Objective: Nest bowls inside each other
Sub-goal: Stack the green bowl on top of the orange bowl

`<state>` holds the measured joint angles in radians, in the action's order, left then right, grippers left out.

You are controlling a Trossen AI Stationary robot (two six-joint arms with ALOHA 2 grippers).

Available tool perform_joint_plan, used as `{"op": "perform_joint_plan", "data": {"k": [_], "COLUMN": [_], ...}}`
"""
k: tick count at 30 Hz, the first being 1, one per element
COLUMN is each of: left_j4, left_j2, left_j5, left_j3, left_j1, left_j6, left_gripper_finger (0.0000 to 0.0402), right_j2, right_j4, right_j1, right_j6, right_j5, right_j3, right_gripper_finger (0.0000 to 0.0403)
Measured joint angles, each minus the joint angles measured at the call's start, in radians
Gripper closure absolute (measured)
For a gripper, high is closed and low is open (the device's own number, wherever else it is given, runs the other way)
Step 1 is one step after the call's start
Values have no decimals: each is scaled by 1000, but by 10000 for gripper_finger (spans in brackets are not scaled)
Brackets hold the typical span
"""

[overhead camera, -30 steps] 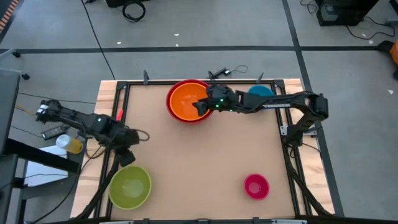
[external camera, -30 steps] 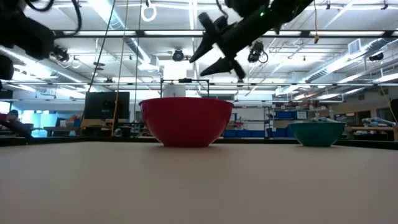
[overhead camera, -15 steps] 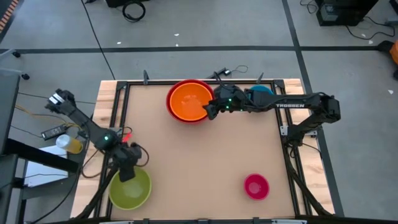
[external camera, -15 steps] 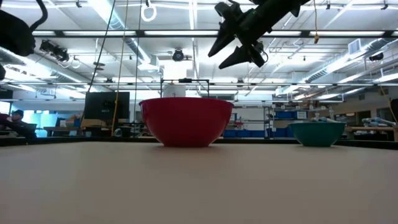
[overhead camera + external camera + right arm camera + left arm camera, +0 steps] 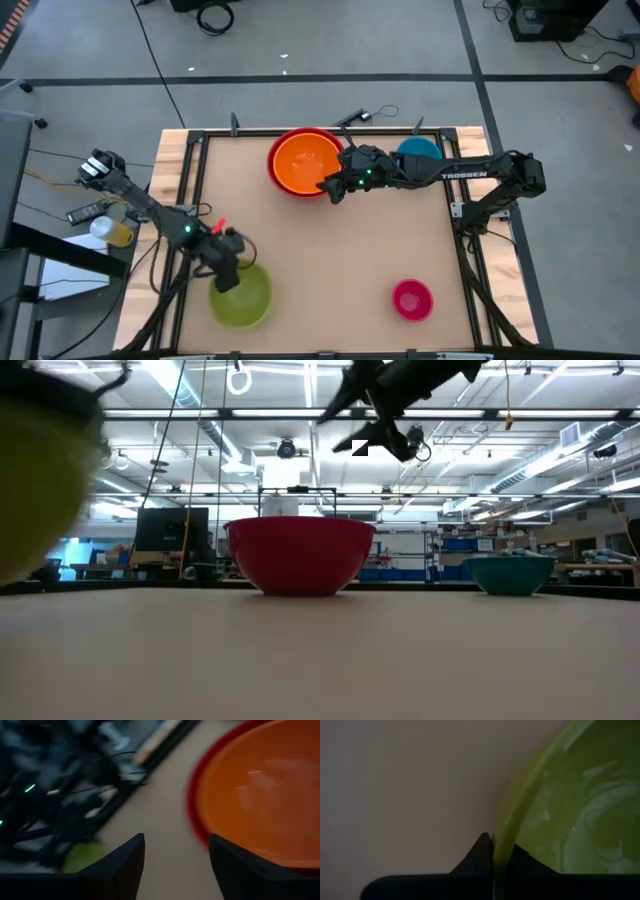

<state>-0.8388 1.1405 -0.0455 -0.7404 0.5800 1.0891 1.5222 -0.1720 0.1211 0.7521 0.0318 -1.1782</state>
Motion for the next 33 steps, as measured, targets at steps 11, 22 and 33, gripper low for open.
{"op": "perform_joint_plan", "data": {"k": [11, 22, 33], "left_j4": [-148, -106, -83], "left_j2": [11, 183, 244], "left_j5": [-225, -248, -271], "left_j3": [-253, -454, -550], "left_j1": [-398, -519, -563], "left_j6": [-155, -380, -466], "left_gripper_finger": [394, 393, 386], "right_j2": [15, 32, 28], "right_j4": [197, 137, -30], "right_j1": [-144, -181, -123], "right_j6": [-263, -361, -310], "right_j5": [21, 161, 166], "right_j3": [0, 0, -2], "right_gripper_finger": [179, 179, 299]}}
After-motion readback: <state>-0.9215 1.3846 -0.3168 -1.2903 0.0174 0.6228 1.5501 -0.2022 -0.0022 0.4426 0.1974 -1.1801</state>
